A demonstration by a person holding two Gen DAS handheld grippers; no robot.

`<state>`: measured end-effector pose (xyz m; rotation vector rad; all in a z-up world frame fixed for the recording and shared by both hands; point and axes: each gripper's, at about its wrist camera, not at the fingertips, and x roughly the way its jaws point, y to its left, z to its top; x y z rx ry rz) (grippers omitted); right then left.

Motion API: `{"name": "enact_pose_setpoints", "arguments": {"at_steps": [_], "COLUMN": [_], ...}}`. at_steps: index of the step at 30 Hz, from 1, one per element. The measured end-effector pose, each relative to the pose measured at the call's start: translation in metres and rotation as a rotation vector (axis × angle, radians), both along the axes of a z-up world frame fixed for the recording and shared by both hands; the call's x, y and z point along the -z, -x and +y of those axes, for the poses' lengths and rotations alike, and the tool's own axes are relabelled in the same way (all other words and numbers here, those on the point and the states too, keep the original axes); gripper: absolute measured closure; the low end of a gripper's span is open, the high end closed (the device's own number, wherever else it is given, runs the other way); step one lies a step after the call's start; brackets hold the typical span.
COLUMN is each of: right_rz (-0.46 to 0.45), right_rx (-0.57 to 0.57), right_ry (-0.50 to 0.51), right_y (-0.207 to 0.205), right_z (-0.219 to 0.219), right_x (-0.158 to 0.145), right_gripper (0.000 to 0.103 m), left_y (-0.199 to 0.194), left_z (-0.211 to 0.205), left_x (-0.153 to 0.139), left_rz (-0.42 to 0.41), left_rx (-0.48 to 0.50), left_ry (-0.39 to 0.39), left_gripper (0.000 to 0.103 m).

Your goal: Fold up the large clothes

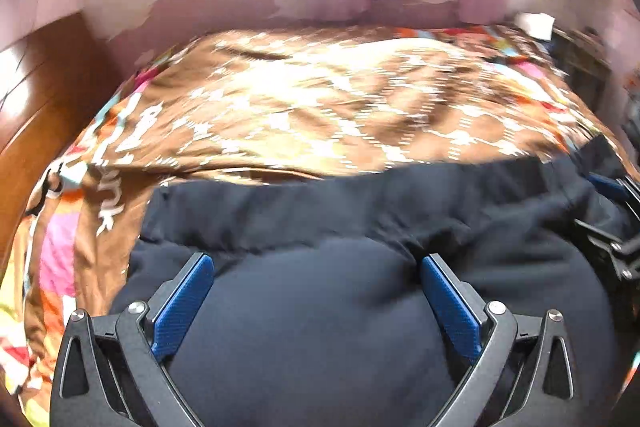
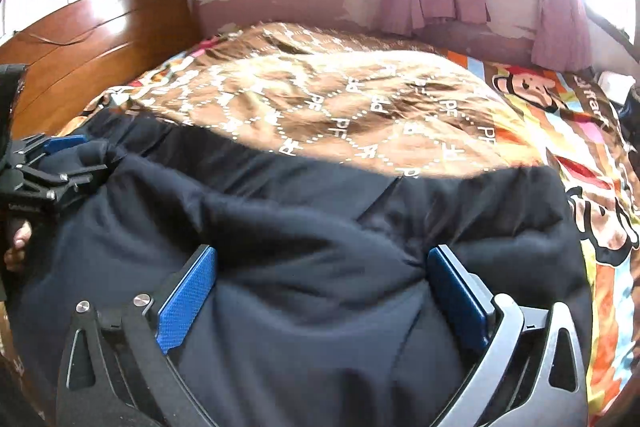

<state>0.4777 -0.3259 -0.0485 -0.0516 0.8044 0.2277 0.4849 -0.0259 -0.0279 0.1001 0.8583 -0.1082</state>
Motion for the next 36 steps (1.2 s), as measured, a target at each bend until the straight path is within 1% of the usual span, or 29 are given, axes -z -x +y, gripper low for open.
{"name": "enact_pose_setpoints", "arguments": {"at_steps": [2,5,6,10,12,16,22,36], "right_rz": [0.049,0.098,0.095,0.090,0.090,0.093,0.070,0.051], "right_rx": [-0.005,-0.023,-0.021,-0.019,-0.016,-0.021,-0.003,0.005], "right_ry": [-0.021,-0.088,-0.115,-0.142,-0.149,-0.201,-0.210,-0.239], "right_y": [-0.019,-0.029,-0.031,-0.033,-0.033,-0.035,-0.039,-0.039], "right_z": [0.001,-0.003,-0.005,-0.006,-0.006,-0.012,-0.007,-0.008], "right_x": [0.006,0.021,0.026,0.040,0.044,0.049,0.055,0.060], "right_gripper": [0.001,0.001,0.001,0.001,0.001,0.000,0.000,0.000], "left_y": [-0.011,-0.014,-0.015,-0.021,-0.024,-0.030,-0.034,-0.035], "left_z": [0.006,0.005,0.005,0.007,0.013,0.014,0.015,0.013], "left_x": [0.009,0.020,0.024,0.031,0.034,0.040,0.044,0.047], "left_rz": [0.045,0.029,0.023,0.016,0.021,0.013,0.008,-0.023], "left_rx": [-0.015,-0.024,-0.026,-0.033,-0.033,-0.035,-0.030,-0.035], "left_ry": [0.026,0.021,0.027,0.051,0.089,0.124,0.155,0.157], "left_gripper": [0.000,0.000,0.000,0.000,0.000,0.000,0.000,0.000]}}
